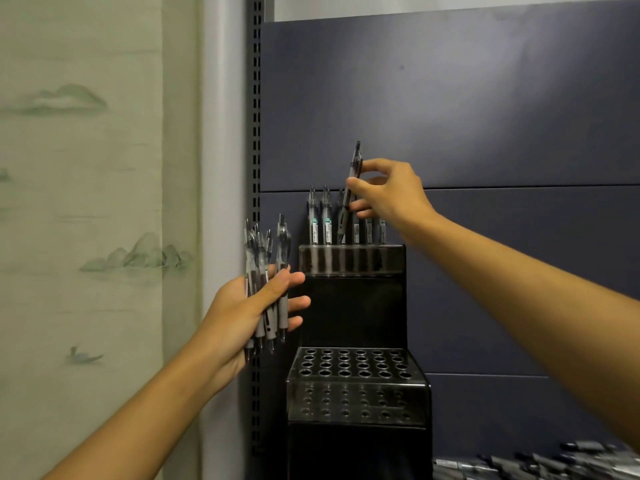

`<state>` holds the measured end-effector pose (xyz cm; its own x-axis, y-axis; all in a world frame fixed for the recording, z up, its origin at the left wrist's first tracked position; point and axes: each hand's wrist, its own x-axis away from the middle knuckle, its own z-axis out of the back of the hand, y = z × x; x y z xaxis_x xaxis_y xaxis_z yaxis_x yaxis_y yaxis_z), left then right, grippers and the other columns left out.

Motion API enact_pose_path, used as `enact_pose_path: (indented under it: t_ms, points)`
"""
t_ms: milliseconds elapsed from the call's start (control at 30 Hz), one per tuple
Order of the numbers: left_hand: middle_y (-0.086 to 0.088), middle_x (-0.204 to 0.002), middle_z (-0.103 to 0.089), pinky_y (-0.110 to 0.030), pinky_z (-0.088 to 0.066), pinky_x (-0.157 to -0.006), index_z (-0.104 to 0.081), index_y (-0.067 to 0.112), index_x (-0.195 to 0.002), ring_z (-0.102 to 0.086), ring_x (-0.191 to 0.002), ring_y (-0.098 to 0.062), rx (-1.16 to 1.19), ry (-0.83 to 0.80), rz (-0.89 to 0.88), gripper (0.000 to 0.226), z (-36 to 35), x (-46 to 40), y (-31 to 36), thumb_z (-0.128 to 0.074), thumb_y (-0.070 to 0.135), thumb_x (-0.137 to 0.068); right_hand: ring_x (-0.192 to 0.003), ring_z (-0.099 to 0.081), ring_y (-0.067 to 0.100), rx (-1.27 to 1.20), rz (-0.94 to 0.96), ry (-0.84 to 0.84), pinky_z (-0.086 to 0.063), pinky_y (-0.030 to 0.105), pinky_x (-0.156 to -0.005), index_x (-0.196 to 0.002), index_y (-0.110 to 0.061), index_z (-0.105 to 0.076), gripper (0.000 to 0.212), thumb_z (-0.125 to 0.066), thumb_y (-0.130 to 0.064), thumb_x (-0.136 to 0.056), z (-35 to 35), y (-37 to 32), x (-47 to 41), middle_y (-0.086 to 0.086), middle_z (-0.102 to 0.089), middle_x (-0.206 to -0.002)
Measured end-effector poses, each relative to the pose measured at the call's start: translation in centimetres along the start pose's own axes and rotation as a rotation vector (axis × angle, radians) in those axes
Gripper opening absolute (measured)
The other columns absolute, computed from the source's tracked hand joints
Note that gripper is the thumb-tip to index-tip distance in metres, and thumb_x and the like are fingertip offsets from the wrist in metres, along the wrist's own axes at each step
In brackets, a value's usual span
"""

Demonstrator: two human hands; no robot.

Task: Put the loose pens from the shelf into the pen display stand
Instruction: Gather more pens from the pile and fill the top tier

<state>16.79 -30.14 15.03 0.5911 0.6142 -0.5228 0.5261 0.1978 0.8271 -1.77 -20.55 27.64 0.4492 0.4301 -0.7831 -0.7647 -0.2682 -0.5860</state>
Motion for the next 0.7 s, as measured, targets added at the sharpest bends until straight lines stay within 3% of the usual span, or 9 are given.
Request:
enact_pose_path:
  t_ms: [233, 433, 500, 567, 700]
  points:
    - [0.001, -0.103, -0.076, -0.028, -0.06, -0.062, -0.065, 0.012, -0.112, -0.075, -0.088, -0.021, -0.002, 0.014, 0.014, 0.04, 0.5, 0.3, -0.3, -0.066, 0.031, -0.078, -0.07, -0.075, 0.017, 0.059, -0.001, -0.036, -0.063, 0.03, -0.068, -0.122, -0.014, -0.063, 0.031, -0.07, -0.02, -0.092, 0.3, -0.2, -0.1, 0.007, -0.073, -0.089]
    - [0.0, -0.103, -0.077, -0.027, -0.061, -0.062, -0.063, 0.011, -0.114, -0.075, -0.088, -0.021, 0.007, 0.026, 0.021, 0.04, 0.4, 0.2, -0.2, -0.065, 0.031, -0.079, -0.071, -0.075, 0.019, 0.13, -0.039, -0.139, -0.063, 0.028, -0.066, -0.127, -0.01, -0.061, 0.038, -0.07, -0.02, -0.091, -0.3, 0.5, 0.4, 0.009, -0.07, -0.107]
    - [0.0, -0.104, -0.077, -0.025, -0.06, -0.061, -0.064, 0.012, -0.114, -0.075, -0.09, -0.02, 0.011, 0.027, 0.023, 0.041, 0.2, 0.2, -0.2, -0.065, 0.033, -0.079, -0.068, -0.075, 0.017, 0.203, -0.057, -0.168, -0.062, 0.025, -0.062, -0.128, -0.009, -0.06, 0.039, -0.069, -0.021, -0.092, -0.5, 0.7, 0.4, 0.009, -0.071, -0.1]
    - [0.001, -0.104, -0.077, -0.022, -0.058, -0.06, -0.065, 0.013, -0.113, -0.075, -0.09, -0.018, 0.008, 0.033, 0.02, 0.041, 0.0, 0.2, -0.1, -0.064, 0.036, -0.079, -0.065, -0.073, 0.013, 0.279, -0.043, -0.18, -0.059, 0.02, -0.056, -0.119, -0.007, -0.064, 0.03, -0.067, -0.023, -0.094, -0.5, 0.7, 0.5, 0.008, -0.073, -0.088]
    - [0.002, -0.103, -0.077, -0.021, -0.058, -0.06, -0.066, 0.014, -0.113, -0.075, -0.088, -0.018, -0.013, 0.041, 0.025, 0.037, -0.3, 0.1, -0.2, -0.063, 0.035, -0.083, -0.063, -0.072, 0.009, 0.391, -0.032, -0.198, -0.05, 0.015, -0.05, -0.093, -0.006, -0.07, 0.02, -0.067, -0.025, -0.094, -0.3, 0.7, 0.1, 0.007, -0.075, -0.083]
